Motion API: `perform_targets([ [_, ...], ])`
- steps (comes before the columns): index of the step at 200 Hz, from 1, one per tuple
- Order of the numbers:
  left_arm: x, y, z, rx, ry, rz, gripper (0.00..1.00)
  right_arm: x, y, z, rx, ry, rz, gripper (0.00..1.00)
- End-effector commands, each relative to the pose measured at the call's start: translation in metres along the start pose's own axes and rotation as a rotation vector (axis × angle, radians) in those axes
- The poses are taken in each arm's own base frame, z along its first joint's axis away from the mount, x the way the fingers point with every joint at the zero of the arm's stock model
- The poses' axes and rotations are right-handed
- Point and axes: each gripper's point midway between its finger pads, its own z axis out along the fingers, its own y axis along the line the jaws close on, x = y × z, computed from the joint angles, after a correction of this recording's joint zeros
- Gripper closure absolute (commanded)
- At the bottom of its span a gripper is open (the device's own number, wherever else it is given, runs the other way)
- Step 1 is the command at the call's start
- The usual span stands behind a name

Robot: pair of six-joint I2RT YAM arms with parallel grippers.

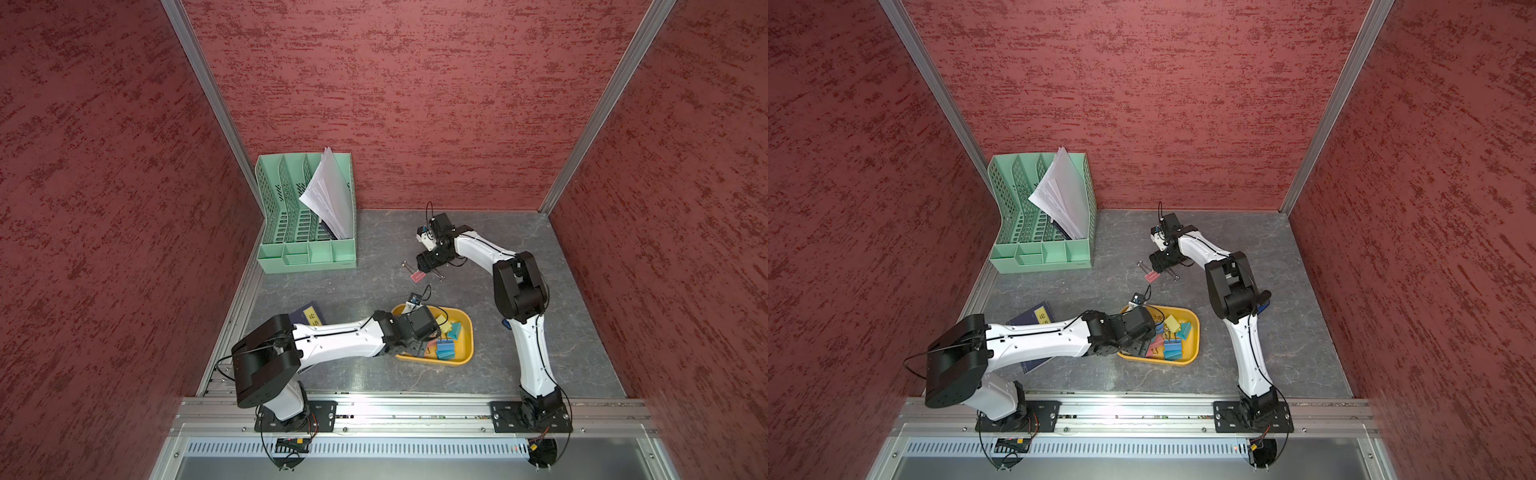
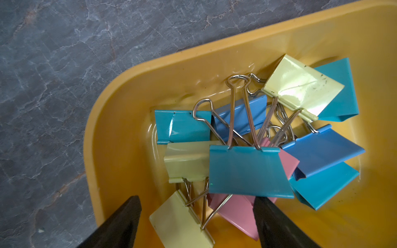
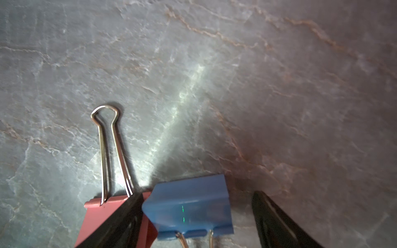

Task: Put the binder clips in the storage box
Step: Pick up the binder clip at the center of the board, then place the binder clip in the storage box.

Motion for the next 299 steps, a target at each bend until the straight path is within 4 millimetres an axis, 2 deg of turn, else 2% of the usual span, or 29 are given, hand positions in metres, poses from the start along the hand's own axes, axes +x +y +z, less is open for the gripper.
perform_targets([
  [1, 0.008, 0.017, 0.002, -0.06, 0.024, 0.002, 0.14, 0.001, 0.001, 0.003, 0.011, 0.024, 0.002, 0.22],
  [23, 0.008, 0.017, 0.002, -0.06, 0.023, 0.001, 0.14, 0.0, 0.002, 0.002, 0.013, 0.013, 0.003, 0.39],
  [56, 0.008, 0.017, 0.003, -0.061, 0.023, 0.001, 0.14, -0.004, 0.002, -0.014, 0.031, -0.029, 0.02, 0.46],
  [78, 0.005, 0.015, 0.002, -0.057, 0.017, 0.002, 0.14, -0.015, -0.002, -0.044, 0.075, -0.096, 0.032, 0.47],
  [111, 0.002, 0.014, -0.001, -0.049, 0.01, 0.0, 0.13, -0.024, 0.002, -0.103, 0.103, -0.181, 0.054, 0.47],
  [138, -0.002, 0.012, -0.003, -0.038, -0.003, -0.001, 0.11, -0.007, 0.02, -0.146, 0.051, -0.234, 0.115, 0.48],
  [172, -0.011, 0.006, -0.012, -0.002, -0.039, -0.016, 0.07, 0.04, 0.065, -0.177, -0.065, -0.261, 0.137, 0.47],
  [195, -0.025, 0.002, -0.026, 0.04, -0.091, -0.032, 0.04, 0.076, 0.087, -0.176, -0.099, -0.242, 0.146, 0.47],
  [198, -0.027, 0.002, -0.028, 0.046, -0.099, -0.032, 0.03, 0.078, 0.089, -0.183, -0.104, -0.261, 0.146, 0.47],
  [204, -0.03, 0.0, -0.032, 0.06, -0.11, -0.035, 0.02, 0.085, 0.095, -0.183, -0.118, -0.263, 0.147, 0.47],
  [237, -0.041, 0.001, -0.048, 0.087, -0.163, -0.054, 0.01, 0.114, 0.124, -0.174, -0.171, -0.236, 0.153, 0.47],
  [267, -0.045, 0.017, -0.049, 0.021, -0.181, -0.06, 0.01, 0.138, 0.139, -0.158, -0.183, -0.192, 0.157, 0.46],
  [299, -0.062, 0.042, -0.051, -0.009, -0.218, -0.129, 0.0, 0.159, 0.147, -0.139, -0.192, -0.156, 0.181, 0.45],
])
